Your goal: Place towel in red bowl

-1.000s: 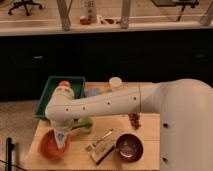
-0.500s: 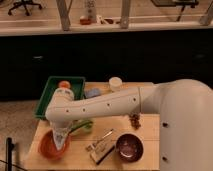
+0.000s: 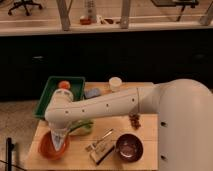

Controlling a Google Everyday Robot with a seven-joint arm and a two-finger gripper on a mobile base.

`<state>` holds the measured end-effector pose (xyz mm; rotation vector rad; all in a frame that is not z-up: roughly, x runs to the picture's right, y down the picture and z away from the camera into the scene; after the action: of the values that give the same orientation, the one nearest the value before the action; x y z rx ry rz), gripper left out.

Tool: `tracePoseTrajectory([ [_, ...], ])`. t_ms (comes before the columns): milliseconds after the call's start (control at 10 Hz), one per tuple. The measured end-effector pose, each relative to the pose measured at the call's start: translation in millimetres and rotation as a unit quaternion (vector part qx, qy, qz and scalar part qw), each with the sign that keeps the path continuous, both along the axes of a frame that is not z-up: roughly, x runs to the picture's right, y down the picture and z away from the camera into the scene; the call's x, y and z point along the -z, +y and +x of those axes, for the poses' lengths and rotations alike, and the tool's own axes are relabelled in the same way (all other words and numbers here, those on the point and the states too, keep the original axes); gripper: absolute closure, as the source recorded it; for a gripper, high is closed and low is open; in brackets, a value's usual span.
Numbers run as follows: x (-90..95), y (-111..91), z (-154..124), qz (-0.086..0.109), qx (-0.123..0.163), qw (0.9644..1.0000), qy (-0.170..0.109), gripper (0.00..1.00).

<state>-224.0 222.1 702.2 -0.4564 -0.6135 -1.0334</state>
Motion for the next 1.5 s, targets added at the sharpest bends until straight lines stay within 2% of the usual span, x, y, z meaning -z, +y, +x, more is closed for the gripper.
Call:
tracePoseTrajectory([
  [300, 0.2, 0, -4, 0.0, 0.004, 1.0, -0.007, 1.0],
  [700, 1.8, 3, -14, -0.007, 0.035, 0.9989, -0.032, 1.0],
  [1300, -4.6, 13, -22, -0.028, 0.068, 0.9955, -0.059, 0.99],
  [1500, -7.9, 14, -23, -0.04, 0.075, 0.9942, -0.066, 0.8],
])
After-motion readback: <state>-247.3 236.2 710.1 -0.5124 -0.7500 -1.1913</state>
